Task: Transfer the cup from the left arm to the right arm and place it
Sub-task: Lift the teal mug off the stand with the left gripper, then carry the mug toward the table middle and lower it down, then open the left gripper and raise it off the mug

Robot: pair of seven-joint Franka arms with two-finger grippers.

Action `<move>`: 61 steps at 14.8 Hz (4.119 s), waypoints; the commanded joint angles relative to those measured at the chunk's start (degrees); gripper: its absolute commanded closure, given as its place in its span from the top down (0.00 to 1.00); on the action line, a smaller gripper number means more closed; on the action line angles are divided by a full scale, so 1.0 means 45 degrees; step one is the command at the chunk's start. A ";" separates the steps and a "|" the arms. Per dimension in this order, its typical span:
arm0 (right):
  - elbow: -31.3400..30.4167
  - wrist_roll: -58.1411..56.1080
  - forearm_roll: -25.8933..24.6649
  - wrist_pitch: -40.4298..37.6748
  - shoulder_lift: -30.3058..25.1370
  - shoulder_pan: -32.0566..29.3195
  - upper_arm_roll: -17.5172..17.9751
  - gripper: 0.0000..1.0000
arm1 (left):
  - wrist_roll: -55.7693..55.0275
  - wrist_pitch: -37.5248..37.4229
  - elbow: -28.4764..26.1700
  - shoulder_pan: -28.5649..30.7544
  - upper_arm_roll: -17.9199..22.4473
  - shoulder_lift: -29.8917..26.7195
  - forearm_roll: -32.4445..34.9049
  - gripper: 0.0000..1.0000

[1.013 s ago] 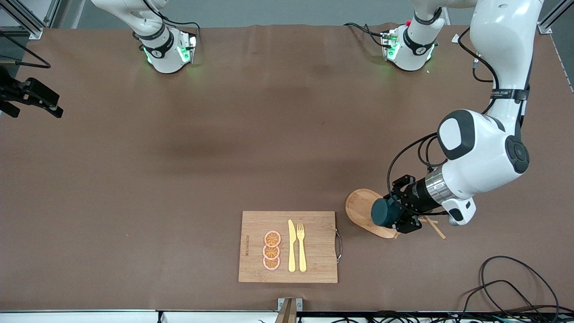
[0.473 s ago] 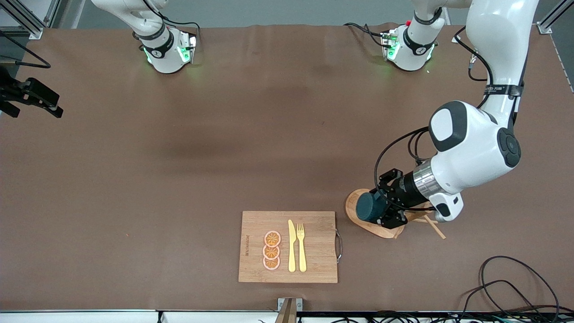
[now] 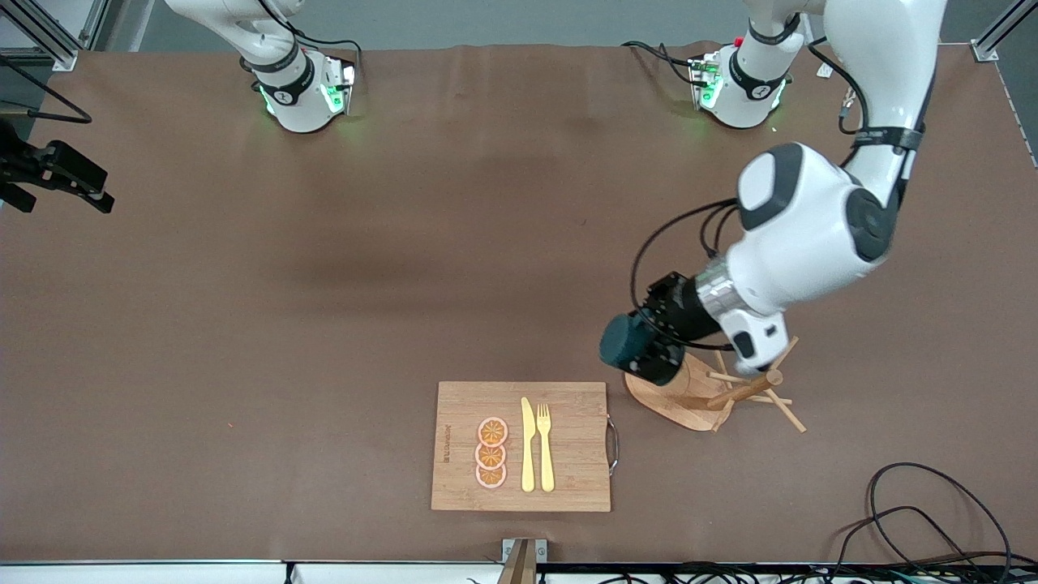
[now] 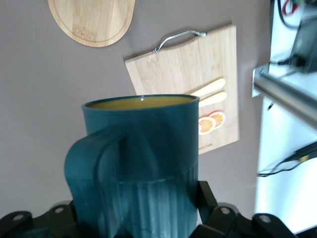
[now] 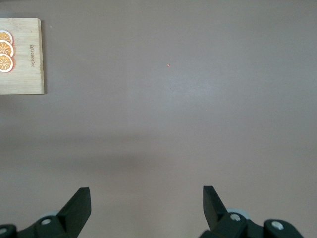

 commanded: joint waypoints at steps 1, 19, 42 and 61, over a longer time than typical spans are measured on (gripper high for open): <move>-0.0093 0.0023 0.0079 -0.0084 -0.0236 0.0052 -0.0034 1.00 | -0.0548 -0.0081 -0.0023 -0.1441 0.0083 -0.0177 0.1747 0.56; -0.0113 -0.0016 0.0079 -0.0103 -0.0236 0.0013 -0.0073 1.00 | -0.6148 -0.0568 -0.0472 -0.8572 0.0141 0.2203 1.6570 0.36; -0.0113 -0.0211 0.0079 -0.0103 -0.0236 -0.0026 -0.0092 1.00 | -1.2541 -0.5567 -0.0589 -1.1329 0.0142 0.7089 2.4744 1.00; -0.0269 -0.0056 0.0059 -0.0668 -0.0236 0.0518 -0.0053 1.00 | -0.2083 -0.5003 -0.0472 -0.8678 -0.0190 -0.0016 1.4377 1.00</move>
